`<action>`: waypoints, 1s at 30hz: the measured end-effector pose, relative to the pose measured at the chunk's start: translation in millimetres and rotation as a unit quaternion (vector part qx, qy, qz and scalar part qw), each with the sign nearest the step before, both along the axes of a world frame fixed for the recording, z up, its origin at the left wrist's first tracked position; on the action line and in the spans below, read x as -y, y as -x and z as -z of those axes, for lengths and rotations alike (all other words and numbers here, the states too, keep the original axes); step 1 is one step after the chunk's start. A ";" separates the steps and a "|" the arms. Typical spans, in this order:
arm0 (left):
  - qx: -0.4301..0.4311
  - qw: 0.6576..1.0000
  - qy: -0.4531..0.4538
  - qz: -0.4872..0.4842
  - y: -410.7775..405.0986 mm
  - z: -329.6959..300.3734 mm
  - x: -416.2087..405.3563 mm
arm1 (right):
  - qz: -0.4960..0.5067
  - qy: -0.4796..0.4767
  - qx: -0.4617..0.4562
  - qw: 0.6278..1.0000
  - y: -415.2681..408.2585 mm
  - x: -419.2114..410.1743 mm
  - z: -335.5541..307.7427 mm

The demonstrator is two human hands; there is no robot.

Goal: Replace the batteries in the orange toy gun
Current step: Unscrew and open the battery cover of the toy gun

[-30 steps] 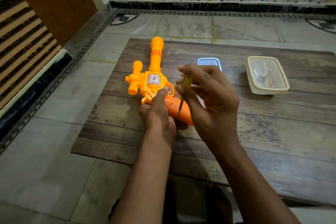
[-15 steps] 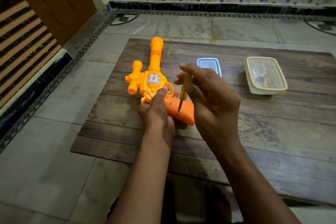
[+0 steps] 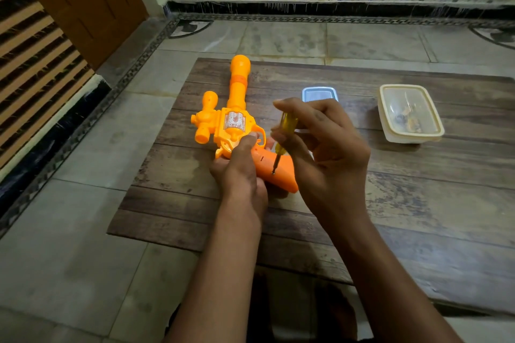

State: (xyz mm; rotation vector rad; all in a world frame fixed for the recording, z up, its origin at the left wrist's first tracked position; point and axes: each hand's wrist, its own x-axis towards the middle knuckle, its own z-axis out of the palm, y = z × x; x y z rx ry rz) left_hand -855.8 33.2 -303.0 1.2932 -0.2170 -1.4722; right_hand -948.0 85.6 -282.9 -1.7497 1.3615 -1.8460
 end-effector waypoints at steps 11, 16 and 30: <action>-0.014 1.000 0.017 -0.003 1.5 3.5 3.5 | -0.028 -0.007 -0.002 1.000 0.8 0.4 1.2; -0.006 1.000 0.007 -0.011 1.4 4.7 3.4 | -0.017 -0.005 0.001 1.000 -0.9 1.1 -0.2; -0.016 1.000 0.008 -0.010 0.4 1.8 2.0 | -0.020 -0.008 0.012 1.000 -2.1 0.2 0.9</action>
